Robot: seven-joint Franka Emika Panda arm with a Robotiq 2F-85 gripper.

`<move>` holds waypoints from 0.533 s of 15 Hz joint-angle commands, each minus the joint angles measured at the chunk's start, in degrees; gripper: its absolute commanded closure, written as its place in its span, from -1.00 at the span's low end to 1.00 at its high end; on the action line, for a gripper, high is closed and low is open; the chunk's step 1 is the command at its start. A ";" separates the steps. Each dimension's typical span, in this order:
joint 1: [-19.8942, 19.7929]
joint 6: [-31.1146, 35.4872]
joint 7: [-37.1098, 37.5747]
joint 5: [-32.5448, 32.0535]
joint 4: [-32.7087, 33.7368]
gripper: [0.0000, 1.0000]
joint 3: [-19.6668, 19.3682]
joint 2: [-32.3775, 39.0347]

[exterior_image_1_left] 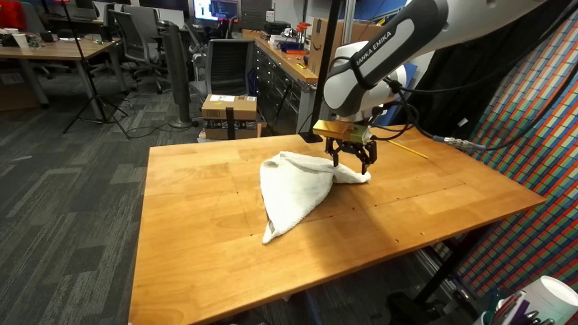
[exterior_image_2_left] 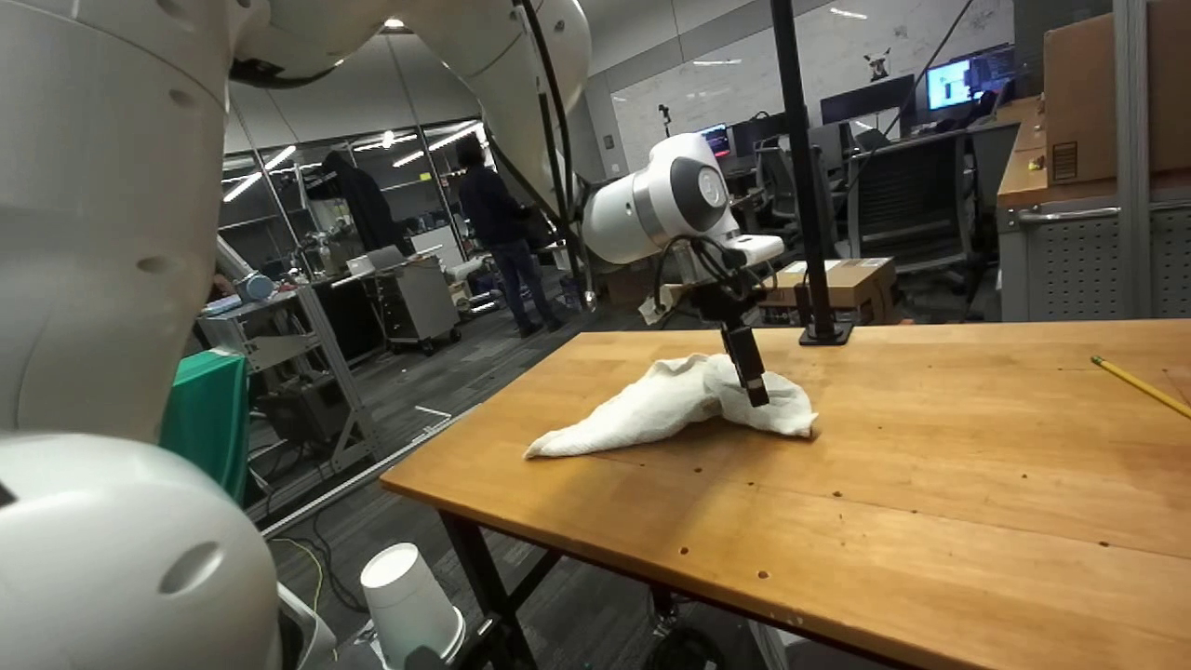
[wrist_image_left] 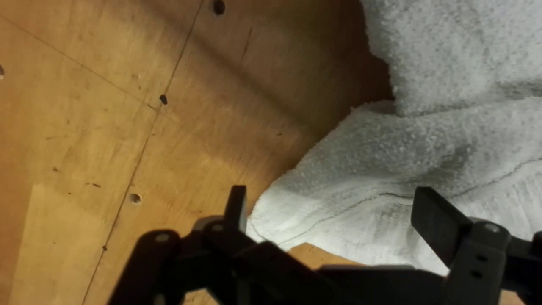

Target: Fold the towel

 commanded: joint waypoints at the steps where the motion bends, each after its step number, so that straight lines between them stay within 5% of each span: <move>1: -0.08 4.50 -0.63 -1.64 -5.37 -1.00 -0.67 -3.00; 8: 0.47 7.98 0.12 -6.61 -8.72 -1.00 -2.24 -2.50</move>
